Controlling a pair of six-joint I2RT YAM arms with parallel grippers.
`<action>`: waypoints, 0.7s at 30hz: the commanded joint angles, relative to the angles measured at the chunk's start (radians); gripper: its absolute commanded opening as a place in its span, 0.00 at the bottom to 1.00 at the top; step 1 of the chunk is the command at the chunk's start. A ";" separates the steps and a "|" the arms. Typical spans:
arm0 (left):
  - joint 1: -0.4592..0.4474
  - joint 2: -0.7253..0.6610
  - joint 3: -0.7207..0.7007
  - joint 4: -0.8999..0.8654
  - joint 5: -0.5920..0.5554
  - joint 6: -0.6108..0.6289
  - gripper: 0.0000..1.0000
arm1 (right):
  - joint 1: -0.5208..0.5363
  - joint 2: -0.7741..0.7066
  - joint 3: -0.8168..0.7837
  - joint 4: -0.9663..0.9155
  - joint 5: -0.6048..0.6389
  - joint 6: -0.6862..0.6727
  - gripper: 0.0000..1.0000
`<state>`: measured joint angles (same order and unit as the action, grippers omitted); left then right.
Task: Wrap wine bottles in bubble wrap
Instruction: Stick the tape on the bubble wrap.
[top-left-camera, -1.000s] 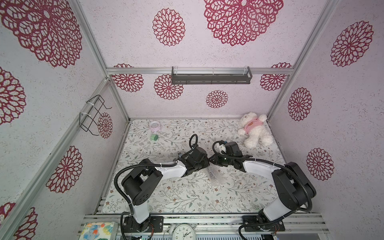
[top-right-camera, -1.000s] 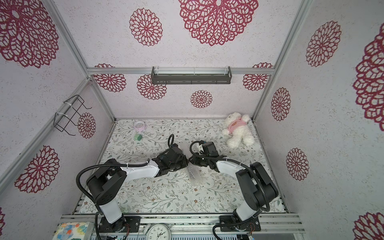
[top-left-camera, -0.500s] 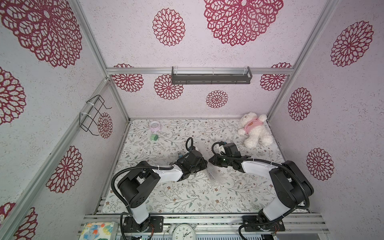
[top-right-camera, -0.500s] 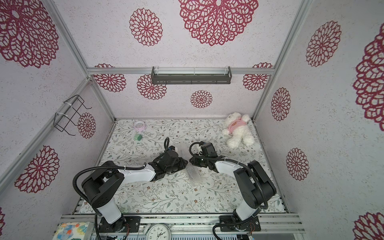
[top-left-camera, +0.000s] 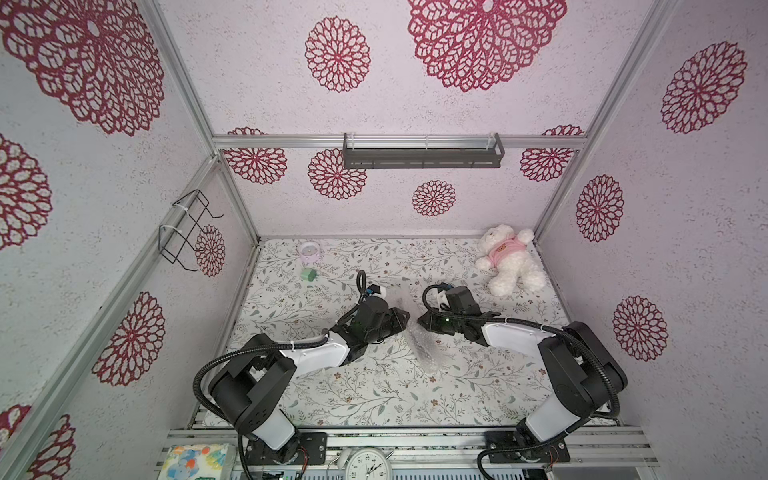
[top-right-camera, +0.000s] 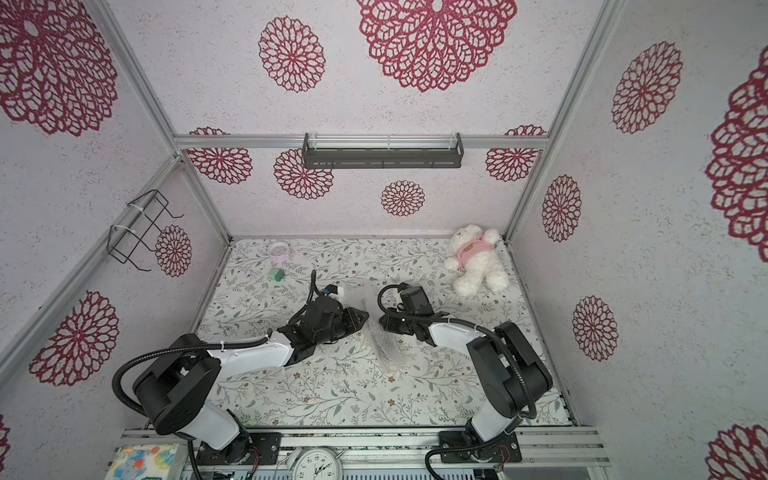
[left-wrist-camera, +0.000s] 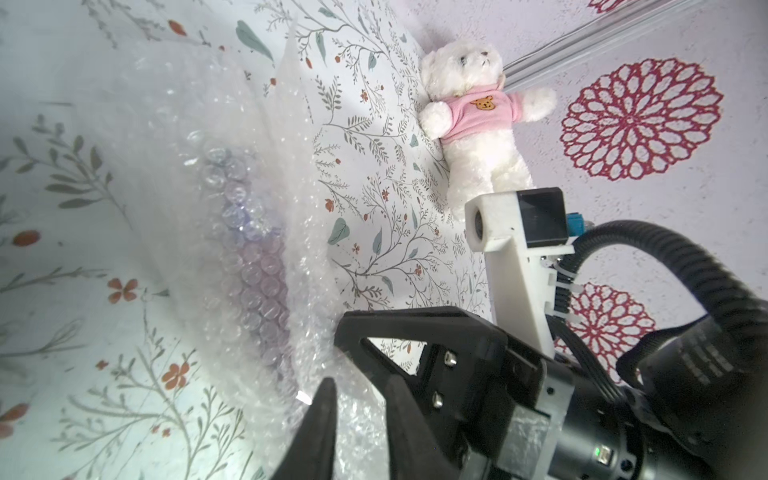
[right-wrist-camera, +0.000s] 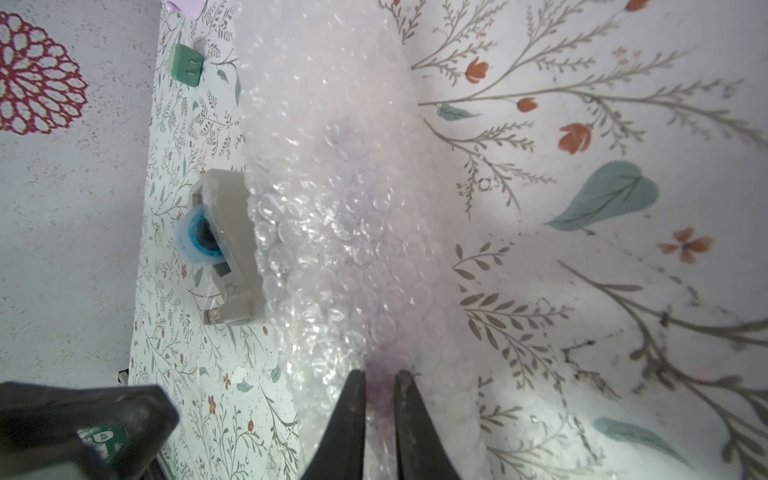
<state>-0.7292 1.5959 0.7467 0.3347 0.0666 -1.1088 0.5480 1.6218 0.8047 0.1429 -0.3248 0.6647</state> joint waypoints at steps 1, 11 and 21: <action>0.017 0.007 -0.040 0.051 0.003 -0.042 0.14 | 0.021 0.013 -0.020 -0.078 0.012 -0.009 0.16; 0.013 0.130 -0.060 0.169 0.036 -0.097 0.08 | 0.023 0.011 -0.035 -0.066 -0.004 -0.003 0.15; 0.013 0.260 -0.011 0.232 0.073 -0.119 0.08 | 0.027 -0.115 -0.023 -0.106 0.061 0.001 0.20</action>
<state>-0.7189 1.8374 0.7090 0.5182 0.1261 -1.2095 0.5617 1.5684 0.7811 0.1131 -0.2962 0.6655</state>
